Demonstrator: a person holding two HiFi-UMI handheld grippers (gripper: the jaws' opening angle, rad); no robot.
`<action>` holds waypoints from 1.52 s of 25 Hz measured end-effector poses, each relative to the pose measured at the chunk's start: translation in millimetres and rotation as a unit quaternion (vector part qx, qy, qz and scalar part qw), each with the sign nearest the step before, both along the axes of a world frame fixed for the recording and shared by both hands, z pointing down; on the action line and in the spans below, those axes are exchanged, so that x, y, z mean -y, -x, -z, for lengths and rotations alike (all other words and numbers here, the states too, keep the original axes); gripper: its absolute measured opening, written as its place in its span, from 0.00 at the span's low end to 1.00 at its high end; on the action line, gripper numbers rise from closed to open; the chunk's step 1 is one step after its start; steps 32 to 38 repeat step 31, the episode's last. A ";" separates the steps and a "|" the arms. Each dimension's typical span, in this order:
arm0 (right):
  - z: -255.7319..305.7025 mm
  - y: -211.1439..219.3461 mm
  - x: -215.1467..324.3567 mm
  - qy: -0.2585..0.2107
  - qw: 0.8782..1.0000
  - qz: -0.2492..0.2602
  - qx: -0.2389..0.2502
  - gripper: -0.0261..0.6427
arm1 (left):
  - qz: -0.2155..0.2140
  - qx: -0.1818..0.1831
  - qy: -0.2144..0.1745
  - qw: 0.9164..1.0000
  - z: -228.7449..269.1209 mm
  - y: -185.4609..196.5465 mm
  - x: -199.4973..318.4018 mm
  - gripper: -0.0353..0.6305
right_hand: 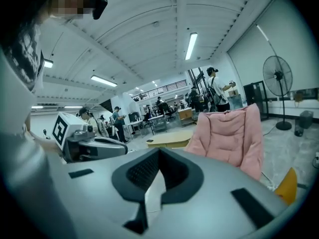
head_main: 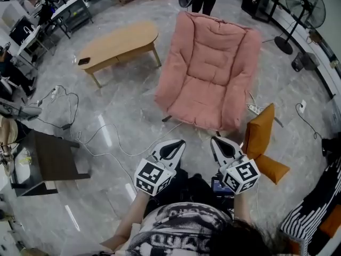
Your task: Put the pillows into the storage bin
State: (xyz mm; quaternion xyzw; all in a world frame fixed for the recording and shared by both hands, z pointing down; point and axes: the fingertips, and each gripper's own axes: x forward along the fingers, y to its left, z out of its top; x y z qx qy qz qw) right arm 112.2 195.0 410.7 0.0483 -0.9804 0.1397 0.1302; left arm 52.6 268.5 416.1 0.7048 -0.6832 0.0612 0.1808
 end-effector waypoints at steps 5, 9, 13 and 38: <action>-0.1 -20.9 -1.3 0.001 1.000 0.021 0.006 0.04 | 0.017 0.003 -0.004 1.000 1.3 -27.5 -1.9 0.07; -1.4 -31.7 -6.4 0.003 0.999 0.037 0.006 0.04 | 0.026 0.007 0.000 1.000 0.3 -41.2 -7.3 0.07; -1.4 -41.3 -8.9 0.002 0.999 0.046 0.006 0.04 | 0.031 0.008 -0.001 0.999 0.4 -51.7 -8.8 0.07; -1.3 -64.7 13.8 0.002 1.000 0.028 0.007 0.04 | 0.023 0.017 0.000 1.000 2.3 -72.3 1.4 0.07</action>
